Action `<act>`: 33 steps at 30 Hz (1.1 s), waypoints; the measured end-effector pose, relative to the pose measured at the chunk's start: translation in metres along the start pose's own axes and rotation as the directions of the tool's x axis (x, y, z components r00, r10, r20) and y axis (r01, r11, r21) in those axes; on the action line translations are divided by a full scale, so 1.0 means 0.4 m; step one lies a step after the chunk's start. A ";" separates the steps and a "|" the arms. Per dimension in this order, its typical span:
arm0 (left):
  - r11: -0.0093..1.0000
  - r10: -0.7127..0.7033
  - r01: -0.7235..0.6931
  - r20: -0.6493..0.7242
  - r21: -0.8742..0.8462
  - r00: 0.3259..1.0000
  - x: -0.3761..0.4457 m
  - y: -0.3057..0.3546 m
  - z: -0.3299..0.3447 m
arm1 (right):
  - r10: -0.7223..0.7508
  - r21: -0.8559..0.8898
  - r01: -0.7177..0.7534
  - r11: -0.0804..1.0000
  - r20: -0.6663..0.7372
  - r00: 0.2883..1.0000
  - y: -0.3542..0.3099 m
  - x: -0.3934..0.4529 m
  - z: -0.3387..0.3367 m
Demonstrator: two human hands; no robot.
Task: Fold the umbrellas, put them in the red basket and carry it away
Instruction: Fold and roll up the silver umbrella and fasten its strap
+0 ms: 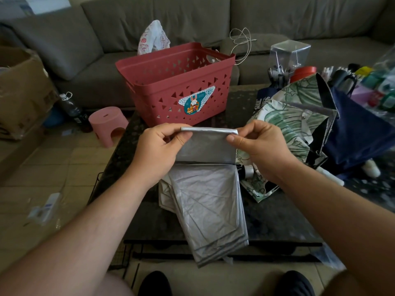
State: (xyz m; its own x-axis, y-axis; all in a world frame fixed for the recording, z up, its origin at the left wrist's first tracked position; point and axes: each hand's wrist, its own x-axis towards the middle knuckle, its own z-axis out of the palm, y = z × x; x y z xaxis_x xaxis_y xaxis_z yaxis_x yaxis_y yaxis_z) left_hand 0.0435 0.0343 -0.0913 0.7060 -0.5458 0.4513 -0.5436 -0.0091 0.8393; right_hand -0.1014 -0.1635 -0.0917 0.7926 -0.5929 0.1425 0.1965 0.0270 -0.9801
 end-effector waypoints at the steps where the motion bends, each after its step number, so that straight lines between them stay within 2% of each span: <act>1: 1.000 0.001 -0.001 0.005 -0.001 1.000 -0.001 0.000 -0.001 | -0.006 0.005 0.006 1.000 0.003 1.000 0.001 0.000 -0.002; 8: 0.998 -0.042 0.044 0.043 -0.054 0.998 -0.009 0.008 -0.003 | -0.026 -0.098 0.035 0.995 0.091 0.995 -0.007 -0.012 -0.006; 12: 0.996 -0.050 0.055 0.076 -0.068 0.996 -0.015 0.018 0.000 | -0.043 -0.325 0.089 0.942 0.144 0.989 -0.011 -0.016 -0.009; 15: 0.995 -0.043 0.054 0.142 -0.078 0.989 -0.016 0.018 -0.011 | -0.064 -0.353 0.110 0.929 0.138 0.988 -0.014 -0.016 -0.012; 18: 0.997 -0.038 0.017 0.267 0.080 0.963 -0.015 0.001 -0.032 | -0.066 -0.334 0.134 0.933 0.208 0.976 -0.022 -0.018 -0.019; 20: 0.964 -0.068 -0.017 0.308 0.265 0.949 -0.020 -0.015 -0.036 | -0.040 -0.332 0.128 0.934 0.260 0.965 -0.027 -0.023 -0.023; 22: 0.924 -0.041 -0.101 0.359 0.368 0.932 -0.027 -0.031 -0.034 | -0.003 -0.344 0.119 0.931 0.318 0.948 -0.028 -0.032 -0.029; 27: 0.865 0.061 -0.300 0.508 0.403 0.859 -0.052 -0.078 -0.042 | 0.095 -0.340 0.078 0.937 0.463 0.881 -0.022 -0.048 -0.050; 33: 0.816 0.022 -0.298 0.487 0.496 0.873 -0.072 -0.095 -0.045 | 0.251 -0.490 0.098 0.866 0.597 0.762 -0.007 -0.070 -0.061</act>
State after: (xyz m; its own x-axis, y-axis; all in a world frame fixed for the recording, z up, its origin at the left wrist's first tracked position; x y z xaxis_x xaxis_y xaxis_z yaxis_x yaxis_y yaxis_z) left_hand 0.0521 0.0654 -0.1309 0.3834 -0.8847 0.2651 -0.8787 -0.2610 0.3997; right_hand -0.1382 -0.1667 -0.0963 0.9978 0.0360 -0.0551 -0.0344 -0.4289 -0.9027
